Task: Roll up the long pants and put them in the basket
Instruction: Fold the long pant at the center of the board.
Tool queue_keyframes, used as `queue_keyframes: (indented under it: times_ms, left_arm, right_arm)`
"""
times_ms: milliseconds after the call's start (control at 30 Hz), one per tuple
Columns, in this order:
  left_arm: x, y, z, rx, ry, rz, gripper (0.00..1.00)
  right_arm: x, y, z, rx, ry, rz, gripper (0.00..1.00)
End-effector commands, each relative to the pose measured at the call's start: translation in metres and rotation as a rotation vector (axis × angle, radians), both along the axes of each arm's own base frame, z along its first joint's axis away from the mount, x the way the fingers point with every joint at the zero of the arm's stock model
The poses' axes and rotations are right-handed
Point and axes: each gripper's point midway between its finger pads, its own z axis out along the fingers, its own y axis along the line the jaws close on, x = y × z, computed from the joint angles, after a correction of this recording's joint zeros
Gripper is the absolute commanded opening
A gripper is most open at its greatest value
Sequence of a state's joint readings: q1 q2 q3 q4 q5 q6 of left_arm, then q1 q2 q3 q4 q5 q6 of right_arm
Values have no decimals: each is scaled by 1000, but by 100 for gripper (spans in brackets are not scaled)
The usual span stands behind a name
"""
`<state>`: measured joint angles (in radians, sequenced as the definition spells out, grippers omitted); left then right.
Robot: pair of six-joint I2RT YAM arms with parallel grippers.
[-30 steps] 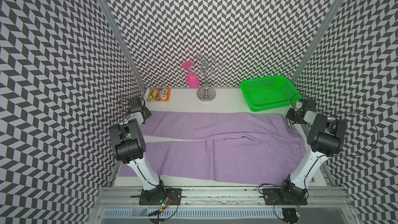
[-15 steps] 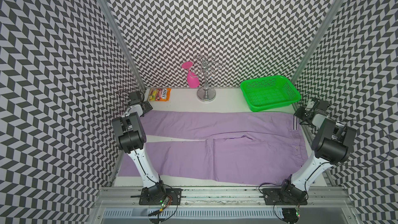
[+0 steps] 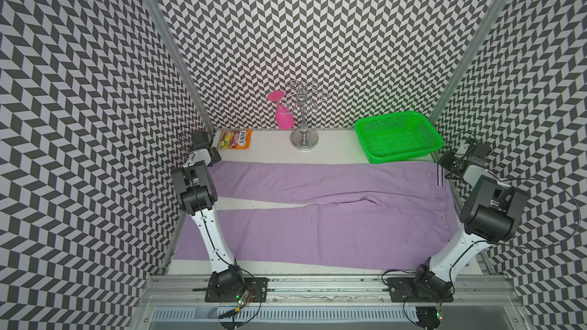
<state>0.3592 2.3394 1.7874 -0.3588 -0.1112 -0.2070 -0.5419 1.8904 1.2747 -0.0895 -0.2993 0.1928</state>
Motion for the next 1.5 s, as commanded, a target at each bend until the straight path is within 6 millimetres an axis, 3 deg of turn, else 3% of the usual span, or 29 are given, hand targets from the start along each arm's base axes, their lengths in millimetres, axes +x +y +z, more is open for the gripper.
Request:
queue_keyframes:
  times_ms: [0, 67, 133, 200, 500, 767, 833, 867, 1000, 1067, 1167, 1300, 1467]
  left_arm:
    - [-17, -42, -31, -66, 94, -84, 48]
    - [-19, -51, -30, -95, 85, -96, 52]
    - [-23, -56, -29, -101, 102, -96, 70]
    - [-22, -61, -25, -94, 93, -106, 77]
    - [-19, -85, 2, -64, 50, -140, 76]
    - [-27, -77, -29, -74, 124, -111, 81]
    - [-29, -76, -32, -70, 133, -109, 76]
    - [-30, -75, -33, -67, 134, -110, 68]
    - [-36, -66, -36, -66, 141, -89, 0]
    - [-39, -60, -34, -63, 138, -77, 0]
    - [-44, -49, -16, -34, 106, -43, 0]
    - [-55, -28, 34, 44, 13, 46, 0]
    - [-78, -5, 91, 77, -132, 140, 0]
  right_arm:
    - [11, -12, 47, -55, -114, -11, 0]
    - [13, -12, 46, -48, -117, -5, 0]
    - [14, -11, 47, -43, -118, -1, 0]
    - [15, -11, 49, -47, -123, 3, 0]
    - [18, -8, 44, -32, -125, 26, 0]
    - [18, -8, 48, -39, -131, 30, 0]
    - [19, -7, 47, -31, -131, 32, 0]
    - [18, -6, 47, -28, -132, 34, 0]
    - [16, -6, 43, -29, -127, 29, 0]
    - [15, -4, 42, -24, -125, 31, 0]
    - [14, -1, 41, -10, -131, 36, 0]
    - [10, 9, 48, 7, -163, 66, 0]
    - [-3, 16, 79, -36, -239, 62, 0]
